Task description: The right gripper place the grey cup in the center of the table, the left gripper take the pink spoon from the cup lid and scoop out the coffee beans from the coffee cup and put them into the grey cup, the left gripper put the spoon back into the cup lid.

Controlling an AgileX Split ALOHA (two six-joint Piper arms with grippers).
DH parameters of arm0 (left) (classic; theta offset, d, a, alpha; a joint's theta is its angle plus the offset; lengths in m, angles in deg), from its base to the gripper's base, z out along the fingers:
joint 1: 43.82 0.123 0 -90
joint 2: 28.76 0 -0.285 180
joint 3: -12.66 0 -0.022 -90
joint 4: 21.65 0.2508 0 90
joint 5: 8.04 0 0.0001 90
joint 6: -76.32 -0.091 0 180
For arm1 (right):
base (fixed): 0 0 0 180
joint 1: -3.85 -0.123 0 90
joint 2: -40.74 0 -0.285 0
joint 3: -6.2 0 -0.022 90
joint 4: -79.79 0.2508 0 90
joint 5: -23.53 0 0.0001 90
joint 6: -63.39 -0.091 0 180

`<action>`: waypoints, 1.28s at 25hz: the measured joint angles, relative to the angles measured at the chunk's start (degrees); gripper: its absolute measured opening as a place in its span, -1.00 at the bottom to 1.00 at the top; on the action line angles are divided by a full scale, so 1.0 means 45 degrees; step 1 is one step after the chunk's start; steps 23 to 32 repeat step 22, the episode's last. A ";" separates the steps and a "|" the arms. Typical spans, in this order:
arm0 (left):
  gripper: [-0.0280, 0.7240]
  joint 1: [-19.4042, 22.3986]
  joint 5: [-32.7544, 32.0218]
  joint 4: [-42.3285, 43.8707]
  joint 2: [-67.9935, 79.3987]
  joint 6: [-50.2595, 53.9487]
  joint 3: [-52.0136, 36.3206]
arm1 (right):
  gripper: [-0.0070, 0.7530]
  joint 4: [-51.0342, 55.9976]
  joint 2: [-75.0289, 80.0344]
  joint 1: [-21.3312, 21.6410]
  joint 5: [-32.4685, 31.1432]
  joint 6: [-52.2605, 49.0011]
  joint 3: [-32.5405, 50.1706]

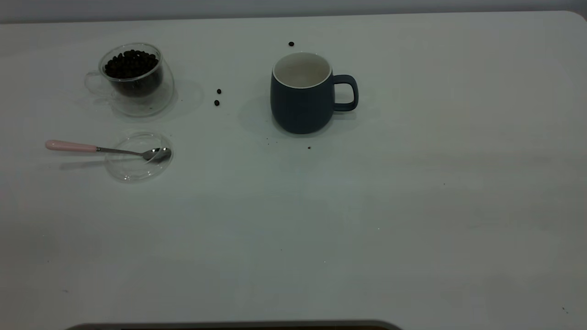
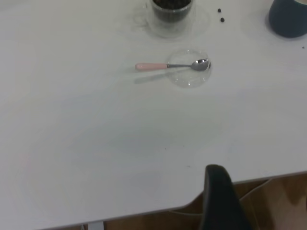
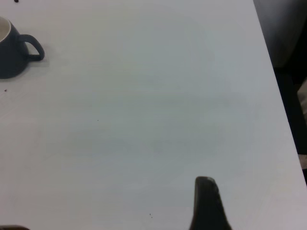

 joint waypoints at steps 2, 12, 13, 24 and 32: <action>0.35 0.0037 0.0000 0.0000 0.0000 0.0000 0.0000 | 0.42 0.0000 0.0000 0.0000 0.0000 0.0000 0.0000; 0.35 0.1027 -0.0022 -0.0012 0.0000 0.0000 0.0000 | 0.42 0.0000 0.0000 0.0000 0.0000 0.0000 0.0000; 0.35 0.1027 -0.0022 -0.0012 0.0000 0.0000 0.0000 | 0.42 0.0000 0.0000 0.0000 0.0000 0.0000 0.0000; 0.35 0.1027 -0.0022 -0.0012 0.0000 0.0000 0.0000 | 0.42 0.0000 0.0000 0.0000 0.0000 0.0000 0.0000; 0.35 0.1027 -0.0022 -0.0012 0.0000 0.0000 0.0000 | 0.42 0.0000 0.0000 0.0000 0.0000 0.0000 0.0000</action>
